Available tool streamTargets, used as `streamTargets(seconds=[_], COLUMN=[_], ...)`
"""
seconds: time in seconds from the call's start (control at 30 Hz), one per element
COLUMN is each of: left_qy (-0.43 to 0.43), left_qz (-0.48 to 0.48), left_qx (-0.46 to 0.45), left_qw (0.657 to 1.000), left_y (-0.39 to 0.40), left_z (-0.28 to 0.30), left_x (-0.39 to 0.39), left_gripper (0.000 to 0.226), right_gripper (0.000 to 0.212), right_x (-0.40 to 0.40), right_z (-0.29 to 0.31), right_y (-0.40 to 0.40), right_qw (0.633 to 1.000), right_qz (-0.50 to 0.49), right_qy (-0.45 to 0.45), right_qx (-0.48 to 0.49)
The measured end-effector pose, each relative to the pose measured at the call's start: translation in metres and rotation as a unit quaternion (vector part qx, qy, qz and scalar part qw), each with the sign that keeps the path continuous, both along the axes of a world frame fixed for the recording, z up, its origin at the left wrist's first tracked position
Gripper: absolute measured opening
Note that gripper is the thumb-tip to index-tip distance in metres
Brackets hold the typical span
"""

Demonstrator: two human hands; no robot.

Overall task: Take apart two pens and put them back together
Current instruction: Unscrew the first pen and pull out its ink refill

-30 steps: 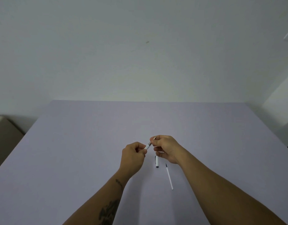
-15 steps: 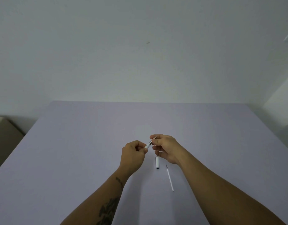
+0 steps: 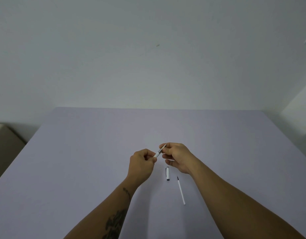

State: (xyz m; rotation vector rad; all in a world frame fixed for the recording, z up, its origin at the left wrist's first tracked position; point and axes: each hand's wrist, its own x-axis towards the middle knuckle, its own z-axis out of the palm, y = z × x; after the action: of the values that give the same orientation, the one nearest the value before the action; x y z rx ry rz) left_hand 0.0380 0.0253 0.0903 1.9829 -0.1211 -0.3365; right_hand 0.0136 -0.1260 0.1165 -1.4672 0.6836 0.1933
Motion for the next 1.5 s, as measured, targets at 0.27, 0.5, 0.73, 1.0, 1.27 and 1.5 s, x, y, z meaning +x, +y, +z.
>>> streamTargets(seconds=[0.27, 0.5, 0.73, 1.0, 1.27, 1.5], left_qy=[0.015, 0.025, 0.029, 0.022, 0.017, 0.029], left_qz=[-0.010, -0.007, -0.007, -0.009, -0.009, -0.015], left_qx=[-0.007, -0.015, -0.015, -0.019, -0.025, -0.032], left_qw=[1.000, 1.000, 0.999, 1.000, 0.999, 0.999], left_y=[0.0001, 0.0007, 0.0019, 0.0017, 0.0010, 0.0016], left_z=[0.0011, -0.0020, -0.0024, -0.0046, -0.0056, -0.0077], left_x=[0.0002, 0.0007, 0.0015, 0.0036, 0.0037, 0.0021], left_gripper=[0.018, 0.014, 0.013, 0.018, 0.011, 0.013], right_gripper=[0.009, 0.020, 0.009, 0.016, 0.016, 0.021], right_x=[0.0012, 0.0004, 0.0001, 0.0013, 0.0002, -0.0025], right_z=[-0.0008, 0.0023, -0.0009, 0.0027, 0.0015, 0.0033], right_y=[-0.0016, -0.0016, -0.0026, -0.0007, 0.0017, 0.0000], right_qw=[1.000, 1.000, 1.000, 1.000, 0.999, 0.998], right_qz=[-0.012, 0.008, -0.015, -0.003, 0.002, 0.024], right_qy=[-0.002, 0.000, 0.001, -0.010, -0.002, 0.001], right_qx=[-0.011, 0.001, -0.013, -0.023, -0.033, -0.051])
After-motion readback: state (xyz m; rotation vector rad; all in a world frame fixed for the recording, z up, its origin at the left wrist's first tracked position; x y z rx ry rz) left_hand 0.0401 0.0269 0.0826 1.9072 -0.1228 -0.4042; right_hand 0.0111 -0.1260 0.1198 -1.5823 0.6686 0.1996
